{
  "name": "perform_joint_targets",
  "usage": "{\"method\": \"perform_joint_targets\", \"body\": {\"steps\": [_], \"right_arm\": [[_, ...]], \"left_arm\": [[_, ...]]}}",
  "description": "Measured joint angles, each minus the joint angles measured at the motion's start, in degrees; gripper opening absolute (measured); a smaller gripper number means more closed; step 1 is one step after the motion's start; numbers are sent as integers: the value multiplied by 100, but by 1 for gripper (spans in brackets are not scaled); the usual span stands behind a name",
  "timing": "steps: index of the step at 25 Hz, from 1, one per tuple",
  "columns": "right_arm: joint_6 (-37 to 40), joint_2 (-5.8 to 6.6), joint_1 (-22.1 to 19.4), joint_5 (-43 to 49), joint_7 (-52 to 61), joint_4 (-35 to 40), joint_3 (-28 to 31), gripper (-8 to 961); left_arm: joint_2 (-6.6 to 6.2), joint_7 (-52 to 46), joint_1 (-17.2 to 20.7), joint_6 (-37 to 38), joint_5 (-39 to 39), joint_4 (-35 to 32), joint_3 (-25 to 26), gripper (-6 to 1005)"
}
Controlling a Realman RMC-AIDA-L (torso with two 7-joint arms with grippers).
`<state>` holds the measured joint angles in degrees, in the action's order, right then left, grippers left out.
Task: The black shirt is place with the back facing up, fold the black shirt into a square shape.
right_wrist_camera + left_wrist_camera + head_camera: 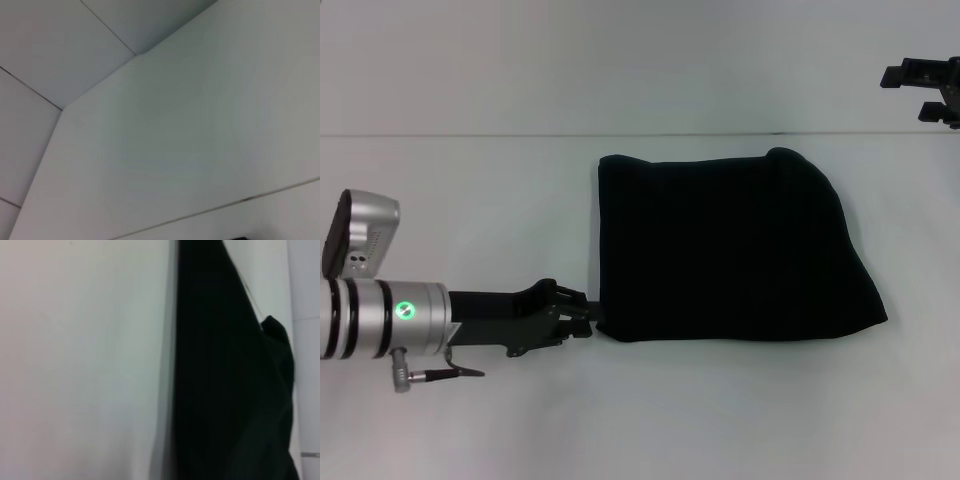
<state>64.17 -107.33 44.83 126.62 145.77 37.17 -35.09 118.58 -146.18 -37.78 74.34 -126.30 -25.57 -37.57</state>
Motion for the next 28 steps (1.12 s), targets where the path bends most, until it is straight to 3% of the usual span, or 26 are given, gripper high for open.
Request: {"method": "perform_joint_targets", "body": {"steps": [3,8,28], "right_arm": [[0,-1,0,-2,-9,0,6,925],[-15,-4,-2,-5,-17,0,3,925],[-46,-7,-48,-7,-39,-19,33,924]], "left_arm": [[13,-13,-36,-195,0,49,-75,478],[15,-27,-89,-462,0,135,-222,245],[99,88,-363,-723,9,373,-383,220]]}}
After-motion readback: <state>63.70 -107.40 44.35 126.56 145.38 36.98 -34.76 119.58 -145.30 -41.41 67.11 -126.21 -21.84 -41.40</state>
